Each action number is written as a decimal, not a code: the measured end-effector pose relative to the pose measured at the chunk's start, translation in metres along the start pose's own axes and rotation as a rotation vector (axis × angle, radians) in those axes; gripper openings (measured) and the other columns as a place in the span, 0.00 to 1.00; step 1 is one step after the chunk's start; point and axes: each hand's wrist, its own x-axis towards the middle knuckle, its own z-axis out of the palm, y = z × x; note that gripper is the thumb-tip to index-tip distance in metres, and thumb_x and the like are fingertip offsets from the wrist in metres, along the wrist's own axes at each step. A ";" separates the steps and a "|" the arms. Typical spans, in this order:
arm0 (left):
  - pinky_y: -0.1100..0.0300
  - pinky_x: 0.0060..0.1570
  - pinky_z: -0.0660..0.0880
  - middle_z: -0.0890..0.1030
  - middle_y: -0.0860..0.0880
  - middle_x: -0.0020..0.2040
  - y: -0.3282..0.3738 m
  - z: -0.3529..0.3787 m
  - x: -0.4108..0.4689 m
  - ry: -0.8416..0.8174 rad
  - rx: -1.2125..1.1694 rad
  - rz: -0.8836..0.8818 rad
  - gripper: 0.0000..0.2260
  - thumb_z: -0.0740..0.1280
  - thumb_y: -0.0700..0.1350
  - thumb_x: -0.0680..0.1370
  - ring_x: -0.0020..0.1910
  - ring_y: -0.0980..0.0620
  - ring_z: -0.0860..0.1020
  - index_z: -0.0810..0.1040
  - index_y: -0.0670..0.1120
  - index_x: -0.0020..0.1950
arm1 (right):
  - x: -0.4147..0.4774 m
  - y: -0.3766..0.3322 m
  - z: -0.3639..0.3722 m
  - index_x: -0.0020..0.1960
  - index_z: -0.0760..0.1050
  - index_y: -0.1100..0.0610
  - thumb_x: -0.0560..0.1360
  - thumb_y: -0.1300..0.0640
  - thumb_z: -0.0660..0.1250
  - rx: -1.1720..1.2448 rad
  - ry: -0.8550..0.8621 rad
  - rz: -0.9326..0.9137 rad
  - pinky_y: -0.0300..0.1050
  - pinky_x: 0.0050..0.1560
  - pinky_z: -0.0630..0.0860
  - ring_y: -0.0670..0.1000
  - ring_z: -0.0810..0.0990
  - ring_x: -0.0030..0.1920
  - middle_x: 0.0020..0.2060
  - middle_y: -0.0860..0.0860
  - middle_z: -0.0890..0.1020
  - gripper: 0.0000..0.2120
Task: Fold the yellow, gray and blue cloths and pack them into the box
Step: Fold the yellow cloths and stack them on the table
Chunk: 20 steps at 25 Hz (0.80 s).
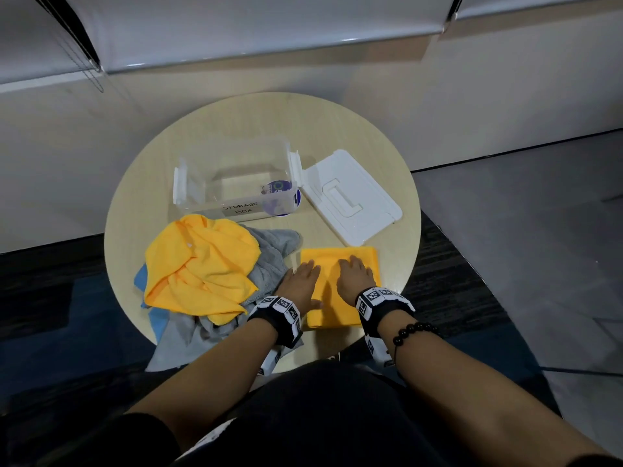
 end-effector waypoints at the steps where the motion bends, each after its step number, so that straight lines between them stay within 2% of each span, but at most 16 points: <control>1: 0.45 0.73 0.62 0.57 0.42 0.81 -0.005 -0.008 -0.004 0.080 -0.083 -0.028 0.35 0.66 0.54 0.81 0.78 0.42 0.60 0.53 0.45 0.81 | 0.000 -0.007 -0.006 0.76 0.61 0.60 0.83 0.60 0.56 0.016 0.021 0.000 0.58 0.75 0.61 0.62 0.63 0.76 0.76 0.61 0.62 0.22; 2: 0.45 0.68 0.68 0.64 0.42 0.77 -0.012 -0.017 -0.011 0.186 -0.169 -0.067 0.29 0.65 0.51 0.82 0.73 0.41 0.67 0.59 0.45 0.80 | -0.001 -0.015 -0.011 0.75 0.63 0.60 0.83 0.60 0.55 0.033 0.045 -0.015 0.58 0.71 0.65 0.63 0.68 0.71 0.73 0.61 0.66 0.20; 4: 0.47 0.57 0.73 0.75 0.41 0.66 -0.029 -0.034 -0.023 0.398 -0.272 -0.139 0.16 0.63 0.44 0.83 0.63 0.40 0.75 0.71 0.44 0.71 | -0.001 -0.034 -0.019 0.74 0.65 0.59 0.84 0.59 0.54 0.100 0.073 -0.062 0.56 0.66 0.70 0.63 0.73 0.67 0.70 0.60 0.70 0.19; 6: 0.47 0.50 0.74 0.78 0.41 0.59 -0.051 -0.051 -0.038 0.540 -0.297 -0.215 0.10 0.60 0.40 0.82 0.56 0.40 0.77 0.75 0.43 0.62 | -0.002 -0.059 -0.025 0.73 0.68 0.58 0.84 0.58 0.55 0.206 0.087 -0.125 0.55 0.63 0.73 0.62 0.75 0.65 0.68 0.59 0.72 0.18; 10: 0.45 0.45 0.72 0.76 0.40 0.55 -0.103 -0.075 -0.076 0.784 -0.309 -0.380 0.09 0.62 0.36 0.81 0.52 0.38 0.75 0.76 0.41 0.59 | -0.007 -0.120 -0.035 0.64 0.76 0.59 0.82 0.61 0.57 0.354 0.068 -0.258 0.56 0.58 0.77 0.61 0.79 0.58 0.60 0.59 0.81 0.14; 12: 0.46 0.52 0.71 0.75 0.39 0.58 -0.127 -0.074 -0.094 0.823 -0.296 -0.517 0.11 0.65 0.36 0.78 0.56 0.38 0.74 0.76 0.42 0.60 | -0.010 -0.143 -0.032 0.65 0.76 0.60 0.82 0.61 0.57 0.384 0.030 -0.324 0.55 0.56 0.77 0.60 0.80 0.55 0.57 0.60 0.82 0.14; 15: 0.45 0.60 0.67 0.73 0.39 0.63 -0.157 -0.064 -0.117 0.770 -0.366 -0.708 0.17 0.67 0.40 0.77 0.61 0.37 0.72 0.73 0.43 0.65 | -0.017 -0.170 -0.025 0.64 0.76 0.60 0.82 0.62 0.59 0.382 0.008 -0.386 0.55 0.51 0.78 0.60 0.81 0.49 0.53 0.62 0.82 0.14; 17: 0.45 0.59 0.69 0.75 0.39 0.61 -0.172 -0.056 -0.124 0.714 -0.434 -0.720 0.14 0.65 0.45 0.81 0.60 0.36 0.74 0.73 0.41 0.65 | -0.021 -0.182 -0.019 0.64 0.77 0.59 0.82 0.61 0.59 0.355 0.002 -0.406 0.55 0.49 0.79 0.60 0.81 0.46 0.54 0.60 0.82 0.13; 20: 0.48 0.52 0.73 0.80 0.39 0.58 -0.183 -0.054 -0.128 0.666 -0.502 -0.755 0.10 0.60 0.43 0.83 0.56 0.37 0.78 0.75 0.41 0.61 | -0.027 -0.195 -0.015 0.65 0.75 0.59 0.83 0.60 0.59 0.340 -0.017 -0.415 0.52 0.49 0.78 0.59 0.80 0.47 0.58 0.59 0.80 0.13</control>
